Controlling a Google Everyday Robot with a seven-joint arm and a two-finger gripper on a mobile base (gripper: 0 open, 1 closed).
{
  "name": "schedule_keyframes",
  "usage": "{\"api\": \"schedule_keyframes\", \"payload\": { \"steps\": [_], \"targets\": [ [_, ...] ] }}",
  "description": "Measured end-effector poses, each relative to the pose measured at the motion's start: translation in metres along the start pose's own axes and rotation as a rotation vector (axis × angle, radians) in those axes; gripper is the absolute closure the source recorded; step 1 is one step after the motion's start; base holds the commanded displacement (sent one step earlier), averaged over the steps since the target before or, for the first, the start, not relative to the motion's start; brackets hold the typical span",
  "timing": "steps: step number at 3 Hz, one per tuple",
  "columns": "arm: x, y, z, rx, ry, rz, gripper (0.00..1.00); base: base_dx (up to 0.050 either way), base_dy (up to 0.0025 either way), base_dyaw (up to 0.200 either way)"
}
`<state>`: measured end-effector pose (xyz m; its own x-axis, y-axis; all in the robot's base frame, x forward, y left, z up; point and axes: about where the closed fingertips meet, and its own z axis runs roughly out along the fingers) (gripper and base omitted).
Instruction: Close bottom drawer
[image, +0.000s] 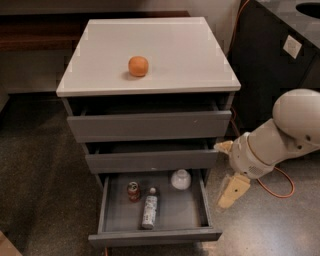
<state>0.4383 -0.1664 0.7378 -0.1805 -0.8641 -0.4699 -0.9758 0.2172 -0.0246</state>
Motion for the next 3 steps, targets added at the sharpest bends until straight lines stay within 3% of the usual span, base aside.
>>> {"api": "schedule_keyframes", "payload": {
  "steps": [3],
  "targets": [
    [0.041,-0.002,0.110,-0.055,-0.013,0.000,0.00,0.000,0.00000,0.000]
  ]
}}
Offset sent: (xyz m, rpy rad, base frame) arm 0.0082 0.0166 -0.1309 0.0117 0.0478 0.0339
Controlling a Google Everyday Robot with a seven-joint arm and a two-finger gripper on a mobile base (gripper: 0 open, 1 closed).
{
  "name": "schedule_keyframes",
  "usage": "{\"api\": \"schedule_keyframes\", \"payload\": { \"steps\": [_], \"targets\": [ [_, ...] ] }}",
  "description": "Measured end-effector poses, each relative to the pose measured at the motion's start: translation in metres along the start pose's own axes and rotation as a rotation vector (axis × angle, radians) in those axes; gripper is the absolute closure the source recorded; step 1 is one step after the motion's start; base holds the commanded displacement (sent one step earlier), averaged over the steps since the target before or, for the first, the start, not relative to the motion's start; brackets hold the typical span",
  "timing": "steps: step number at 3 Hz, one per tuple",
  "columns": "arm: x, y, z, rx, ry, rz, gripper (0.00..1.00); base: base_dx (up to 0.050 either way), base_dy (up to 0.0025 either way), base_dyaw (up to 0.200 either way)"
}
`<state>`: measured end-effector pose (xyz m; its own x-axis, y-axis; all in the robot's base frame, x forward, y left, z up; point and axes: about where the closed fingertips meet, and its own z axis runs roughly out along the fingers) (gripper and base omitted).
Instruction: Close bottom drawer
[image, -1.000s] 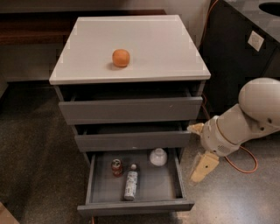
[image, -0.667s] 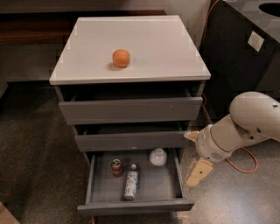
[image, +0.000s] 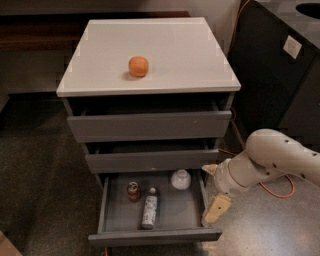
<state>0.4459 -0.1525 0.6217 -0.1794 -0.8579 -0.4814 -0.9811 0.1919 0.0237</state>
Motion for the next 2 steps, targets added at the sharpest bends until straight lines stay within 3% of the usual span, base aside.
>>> {"api": "schedule_keyframes", "payload": {
  "steps": [1,2],
  "targets": [
    [0.0164,-0.0035,0.0401,-0.001,-0.018,-0.016,0.00,0.000,0.00000,0.000],
    [0.0177,-0.0016,0.0470,-0.008,-0.018,-0.016,0.00,0.000,0.00000,0.000]
  ]
}}
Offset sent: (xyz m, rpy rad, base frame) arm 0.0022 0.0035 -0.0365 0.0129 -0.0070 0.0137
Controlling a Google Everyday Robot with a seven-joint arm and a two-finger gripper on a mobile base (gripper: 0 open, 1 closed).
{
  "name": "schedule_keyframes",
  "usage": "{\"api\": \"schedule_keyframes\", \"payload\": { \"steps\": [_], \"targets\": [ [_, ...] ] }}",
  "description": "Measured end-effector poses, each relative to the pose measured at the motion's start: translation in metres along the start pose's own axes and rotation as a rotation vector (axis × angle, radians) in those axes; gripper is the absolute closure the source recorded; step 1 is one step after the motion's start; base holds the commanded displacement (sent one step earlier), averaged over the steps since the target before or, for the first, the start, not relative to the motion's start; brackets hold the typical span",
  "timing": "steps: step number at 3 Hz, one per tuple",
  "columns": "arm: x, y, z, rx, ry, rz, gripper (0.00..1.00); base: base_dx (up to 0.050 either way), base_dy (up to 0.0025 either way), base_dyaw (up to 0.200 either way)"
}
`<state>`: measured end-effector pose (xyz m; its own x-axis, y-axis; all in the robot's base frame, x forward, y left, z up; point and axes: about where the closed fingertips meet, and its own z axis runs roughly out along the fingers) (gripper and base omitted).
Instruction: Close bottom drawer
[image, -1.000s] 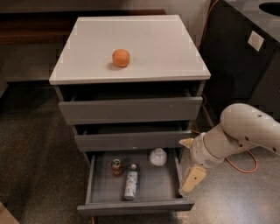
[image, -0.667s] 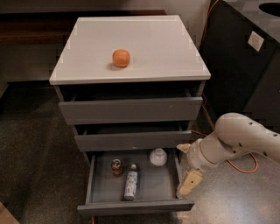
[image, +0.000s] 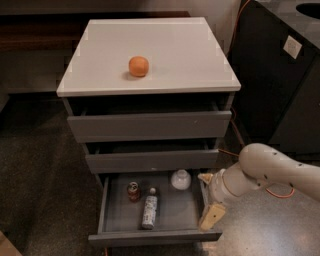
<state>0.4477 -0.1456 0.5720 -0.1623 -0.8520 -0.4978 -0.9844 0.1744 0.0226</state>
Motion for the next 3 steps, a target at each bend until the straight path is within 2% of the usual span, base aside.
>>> {"api": "schedule_keyframes", "payload": {
  "steps": [1,3],
  "targets": [
    [0.004,0.005,0.019,-0.018,-0.002,-0.001,0.00,0.000,0.00000,0.000],
    [0.026,0.019,0.104,-0.074,0.007,-0.007,0.00,0.000,0.00000,0.000]
  ]
}}
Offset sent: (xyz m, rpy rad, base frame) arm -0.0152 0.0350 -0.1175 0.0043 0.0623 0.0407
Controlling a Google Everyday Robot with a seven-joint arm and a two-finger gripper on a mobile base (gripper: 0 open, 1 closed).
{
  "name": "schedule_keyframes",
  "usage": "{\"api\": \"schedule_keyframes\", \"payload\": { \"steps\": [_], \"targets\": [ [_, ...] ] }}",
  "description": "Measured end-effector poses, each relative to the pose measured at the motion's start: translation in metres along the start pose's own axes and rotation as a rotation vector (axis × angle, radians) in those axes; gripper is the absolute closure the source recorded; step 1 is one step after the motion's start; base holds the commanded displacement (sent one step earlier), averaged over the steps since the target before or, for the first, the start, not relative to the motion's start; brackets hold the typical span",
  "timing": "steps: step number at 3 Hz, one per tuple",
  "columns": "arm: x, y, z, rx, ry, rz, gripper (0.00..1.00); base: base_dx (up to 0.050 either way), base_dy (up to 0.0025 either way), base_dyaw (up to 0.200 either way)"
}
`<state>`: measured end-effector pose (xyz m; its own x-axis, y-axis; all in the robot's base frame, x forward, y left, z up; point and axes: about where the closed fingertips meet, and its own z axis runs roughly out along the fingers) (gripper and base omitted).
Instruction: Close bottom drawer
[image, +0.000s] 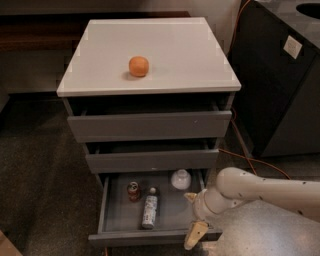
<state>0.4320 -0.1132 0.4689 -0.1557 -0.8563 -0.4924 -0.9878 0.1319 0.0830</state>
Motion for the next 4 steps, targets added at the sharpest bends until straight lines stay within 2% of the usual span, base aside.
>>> {"api": "schedule_keyframes", "payload": {
  "steps": [2,3,4],
  "targets": [
    [0.026,0.004,0.083,-0.066,0.038,-0.003,0.25,0.000,0.00000,0.000],
    [0.049,0.003,0.135,-0.112,0.068,-0.012,0.56,0.000,0.00000,0.000],
    [0.065,0.004,0.164,-0.137,0.089,-0.016,0.78,0.000,0.00000,0.000]
  ]
}}
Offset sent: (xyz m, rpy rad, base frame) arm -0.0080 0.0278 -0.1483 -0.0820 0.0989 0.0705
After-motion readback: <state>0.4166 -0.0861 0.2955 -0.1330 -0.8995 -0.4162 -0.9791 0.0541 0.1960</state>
